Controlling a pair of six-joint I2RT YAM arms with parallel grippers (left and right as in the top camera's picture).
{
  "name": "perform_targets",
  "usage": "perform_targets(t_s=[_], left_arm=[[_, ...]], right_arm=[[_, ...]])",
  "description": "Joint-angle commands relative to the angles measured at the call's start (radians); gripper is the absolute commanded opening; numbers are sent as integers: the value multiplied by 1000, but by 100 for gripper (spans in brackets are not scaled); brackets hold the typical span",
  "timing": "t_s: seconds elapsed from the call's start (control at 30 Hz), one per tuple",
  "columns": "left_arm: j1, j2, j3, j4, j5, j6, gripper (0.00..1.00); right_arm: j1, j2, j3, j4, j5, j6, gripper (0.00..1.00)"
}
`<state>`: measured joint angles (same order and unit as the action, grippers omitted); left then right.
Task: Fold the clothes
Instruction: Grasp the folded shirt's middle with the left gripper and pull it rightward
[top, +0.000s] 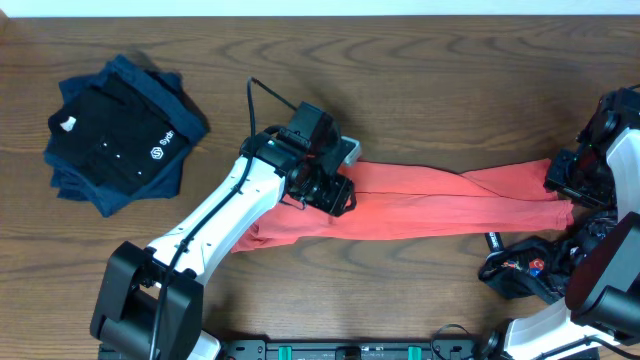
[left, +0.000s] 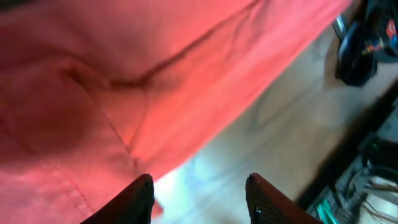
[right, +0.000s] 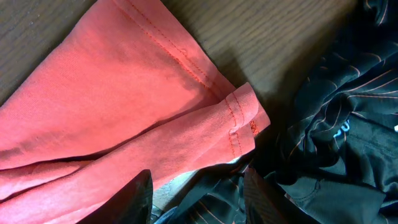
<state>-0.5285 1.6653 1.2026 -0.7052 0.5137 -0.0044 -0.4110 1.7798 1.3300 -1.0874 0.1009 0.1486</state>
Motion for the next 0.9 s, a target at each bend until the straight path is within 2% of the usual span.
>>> perform_targets(t_s=[0.0,0.17,0.73,0.8,0.87], left_arm=[[1,2,-5,45,-171,-74,51],[1,3,-5,129,-428,-211,59],[2,159,-5,116,-473,-277,60],[2,160,-5,117,-469,-289,52],[2,160,-5,120,-440,-289,27]], right_arm=[[-9,-10,-5,-1,-4,-8,45],[-9,-10,-5,-2,-4,-8,46],[-8,-10,-5,-3,-4,-8,46],[-8,-10,-5,-4,-4,-8,46],[-8,-10,-5,-4,-4,-8,46]])
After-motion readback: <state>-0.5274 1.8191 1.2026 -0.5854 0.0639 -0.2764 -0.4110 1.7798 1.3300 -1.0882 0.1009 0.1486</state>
